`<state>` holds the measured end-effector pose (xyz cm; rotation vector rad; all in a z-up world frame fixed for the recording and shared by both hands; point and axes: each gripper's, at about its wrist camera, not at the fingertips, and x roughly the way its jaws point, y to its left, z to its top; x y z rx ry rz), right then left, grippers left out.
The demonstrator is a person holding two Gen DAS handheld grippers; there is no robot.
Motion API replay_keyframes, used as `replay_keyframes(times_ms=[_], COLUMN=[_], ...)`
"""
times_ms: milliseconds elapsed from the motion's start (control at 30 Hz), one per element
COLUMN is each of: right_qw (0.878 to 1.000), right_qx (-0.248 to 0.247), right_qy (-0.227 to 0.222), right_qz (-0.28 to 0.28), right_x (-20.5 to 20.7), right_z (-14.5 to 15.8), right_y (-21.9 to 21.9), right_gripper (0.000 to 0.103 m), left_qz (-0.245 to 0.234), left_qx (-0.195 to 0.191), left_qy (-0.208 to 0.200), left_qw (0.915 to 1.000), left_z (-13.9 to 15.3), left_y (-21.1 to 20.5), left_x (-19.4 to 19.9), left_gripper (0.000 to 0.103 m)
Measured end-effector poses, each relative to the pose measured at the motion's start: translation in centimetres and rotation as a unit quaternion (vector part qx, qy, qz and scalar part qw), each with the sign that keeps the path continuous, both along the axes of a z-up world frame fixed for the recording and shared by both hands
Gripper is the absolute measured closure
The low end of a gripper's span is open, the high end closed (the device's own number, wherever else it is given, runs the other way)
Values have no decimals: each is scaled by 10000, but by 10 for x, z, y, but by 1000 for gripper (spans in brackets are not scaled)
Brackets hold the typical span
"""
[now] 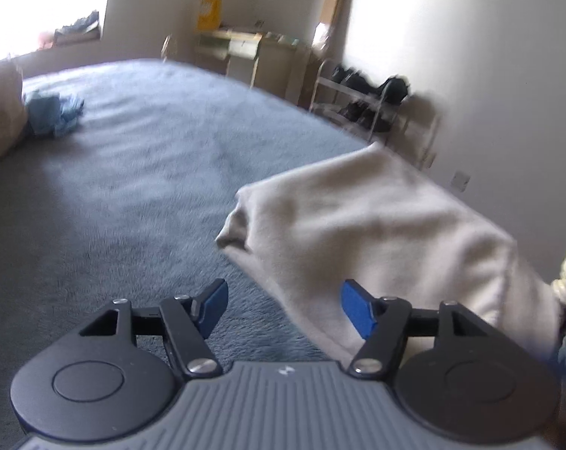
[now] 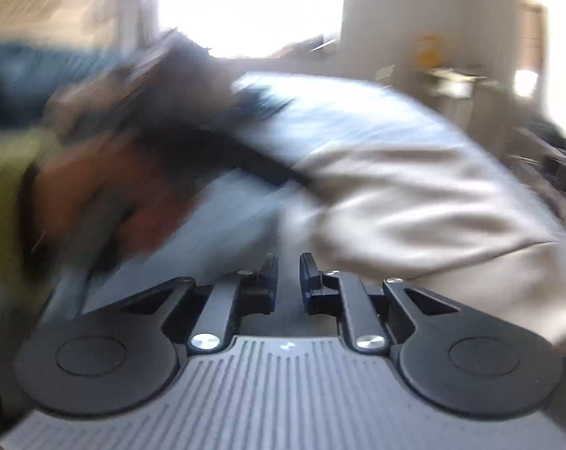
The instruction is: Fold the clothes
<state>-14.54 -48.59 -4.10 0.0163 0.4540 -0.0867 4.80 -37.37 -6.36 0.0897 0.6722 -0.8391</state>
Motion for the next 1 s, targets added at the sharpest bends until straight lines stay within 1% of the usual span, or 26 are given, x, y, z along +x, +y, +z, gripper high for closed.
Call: replay_keyframes(times_ms=[67, 100, 200, 233, 267, 300, 333, 367, 400, 467, 500, 533, 567, 600, 633, 733, 767, 800, 833, 900, 967, 1000], right_qw=[9986, 9976, 9935, 9927, 9918, 9898, 9869, 9841, 9806, 9731, 9713, 9711, 9711, 9710, 9716, 9778, 9805, 9834, 9860, 9884, 9887, 9897], right_qx=[35, 44, 204, 339, 482, 577, 656, 767, 937, 1306, 1418, 1421, 1409, 1397, 1343, 1149, 1043, 966, 892, 968, 990, 865], right_qy=[-120, -64, 199, 219, 228, 306, 392, 448, 494, 465, 400, 341, 284, 226, 182, -16, -71, -104, -133, -61, 226, 361], right_qz=[-513, -693, -1100, -1135, -1159, -1270, -1421, -1538, -1651, -1837, -1865, -1886, -1906, -1925, -1942, -1752, -1661, -1533, -1399, -1167, -1101, -1084], right_x=[1, 1, -12, -23, -34, -45, -58, -70, -82, -98, -106, -107, -106, -106, -106, -91, -82, -64, -45, 5, 66, 92], right_z=[3, -1, -20, -24, -28, -33, -38, -41, -44, -46, -44, -39, -35, -30, -25, -3, 6, 16, 27, 36, 33, 28], right_y=[-25, -33, -47, -48, -48, -45, -43, -43, -45, -46, -43, -40, -36, -33, -29, -26, -28, -35, -42, -59, -78, -83], right_gripper=[90, 90, 91, 91, 91, 90, 90, 89, 88, 87, 85, 81, 78, 74, 71, 69, 69, 69, 69, 69, 69, 70], left_qz=[-261, -421, -917, -935, -868, -798, -755, -728, -711, -709, -714, -718, -723, -749, -794, -830, -808, -765, -684, -515, -446, -406], left_qx=[-85, -3, 605, 769, 772, 691, 607, 516, 420, 302, 254, 205, 157, 106, 53, -33, -28, -15, 5, 26, 26, 45], left_qy=[-60, -101, -232, -237, -199, -33, 220, 457, 604, 559, 504, 449, 394, 351, 319, 242, 226, 222, 263, 422, 509, 487], left_qw=[9996, 9991, 9937, 9924, 9930, 9944, 9950, 9950, 9948, 9955, 9959, 9962, 9965, 9965, 9963, 9962, 9965, 9968, 9973, 9978, 9977, 9980], left_z=[5, 4, -11, -18, -23, -22, -20, -17, -13, -3, 2, 7, 12, 17, 21, 30, 32, 32, 31, 28, 24, 21], left_y=[0, -2, -16, -17, -12, -6, 0, 5, 10, 15, 17, 19, 22, 23, 24, 25, 27, 27, 28, 31, 36, 38], left_x=[-15, -24, -54, -62, -68, -70, -69, -70, -72, -86, -93, -101, -109, -117, -124, -141, -144, -144, -142, -138, -134, -132], left_gripper=[34, 34, 34, 34, 34, 34, 33, 33, 33, 31, 30, 26, 20, 17, 14, 13, 13, 13, 13, 13, 13, 13])
